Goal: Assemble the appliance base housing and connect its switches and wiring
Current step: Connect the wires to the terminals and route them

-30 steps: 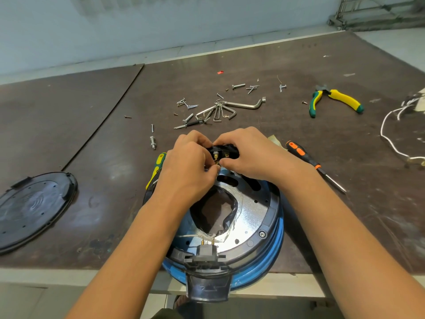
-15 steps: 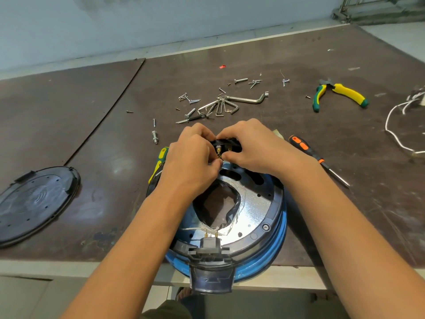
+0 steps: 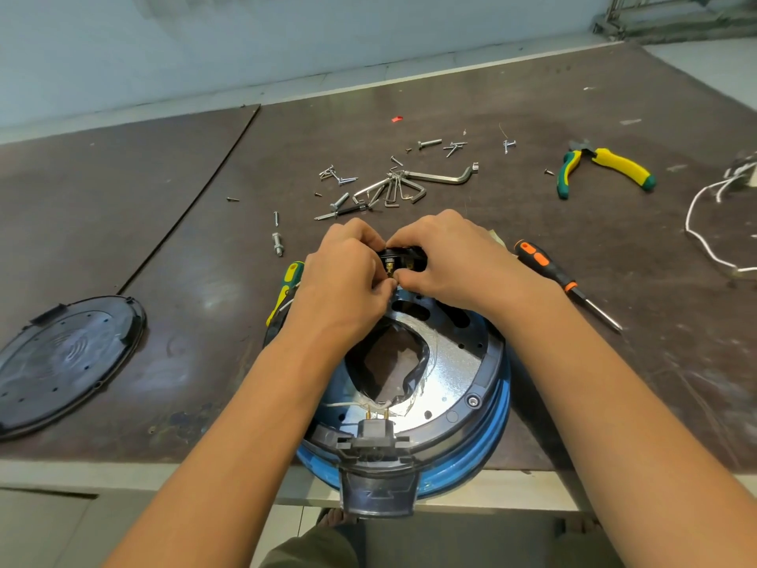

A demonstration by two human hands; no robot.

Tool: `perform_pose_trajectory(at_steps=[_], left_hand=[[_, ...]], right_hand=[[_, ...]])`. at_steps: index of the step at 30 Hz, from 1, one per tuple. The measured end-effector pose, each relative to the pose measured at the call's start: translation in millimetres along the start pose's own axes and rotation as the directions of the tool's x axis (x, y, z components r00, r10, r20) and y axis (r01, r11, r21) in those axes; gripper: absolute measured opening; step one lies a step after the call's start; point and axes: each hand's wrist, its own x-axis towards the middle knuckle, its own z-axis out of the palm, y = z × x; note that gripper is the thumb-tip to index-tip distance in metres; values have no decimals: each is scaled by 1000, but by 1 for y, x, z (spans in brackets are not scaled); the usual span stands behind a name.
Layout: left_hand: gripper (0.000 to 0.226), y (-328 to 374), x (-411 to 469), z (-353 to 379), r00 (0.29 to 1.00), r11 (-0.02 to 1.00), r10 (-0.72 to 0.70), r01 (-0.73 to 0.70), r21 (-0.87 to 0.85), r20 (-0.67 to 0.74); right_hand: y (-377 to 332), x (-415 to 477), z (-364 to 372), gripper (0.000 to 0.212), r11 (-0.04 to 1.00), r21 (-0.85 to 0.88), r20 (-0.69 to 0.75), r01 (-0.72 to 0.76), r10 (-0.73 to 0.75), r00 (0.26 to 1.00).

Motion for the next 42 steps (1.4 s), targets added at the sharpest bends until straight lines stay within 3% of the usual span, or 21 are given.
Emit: perform_pose_trajectory(at_steps=[5, 11, 15, 17, 19, 22, 26, 31, 33, 36, 42], left_hand=[[11, 4, 0, -1, 1000, 1000, -18, 18, -6, -8], [14, 1, -8, -13, 998, 997, -57, 59, -48, 37], [6, -4, -17, -18, 986, 982, -147, 136, -127, -80], [23, -6, -17, -18, 984, 976, -173, 167, -139, -31], [48, -10, -19, -17, 983, 985, -166, 169, -33, 75], [47, -13, -21, -17, 993, 988, -85, 74, 132, 78], [55, -23, -28, -18, 993, 993, -91, 84, 78, 79], [66, -31, -33, -21, 978, 987, -159, 154, 46, 136], [59, -30, -33, -23, 977, 985, -171, 167, 42, 124], [46, -30, -36, -19, 981, 981, -184, 178, 80, 66], [59, -34, -39, -17, 983, 982, -165, 155, 108, 84]], right_hand=[[-2, -1, -2, 31, 1000, -1, 15, -19, 19, 1000], [1, -1, -1, 38, 989, 137, 84, -47, 36, 996], [7, -2, 5, 40, 985, 162, 55, -65, 57, 997], [9, -2, 7, 44, 978, 191, 54, -81, 72, 996], [9, -4, 5, 42, 960, 257, 78, -108, 91, 993], [16, 5, -4, 38, 924, 345, 102, -162, 135, 986], [28, 44, -12, 23, 946, 242, 188, -218, 174, 967], [25, 85, 12, 45, 996, -6, 360, -85, 81, 930], [24, 91, 25, 54, 997, -65, 418, -29, 54, 907], [30, 92, 40, 53, 997, -76, 411, -14, 44, 910], [45, 98, 48, 53, 995, -67, 312, -78, 96, 945]])
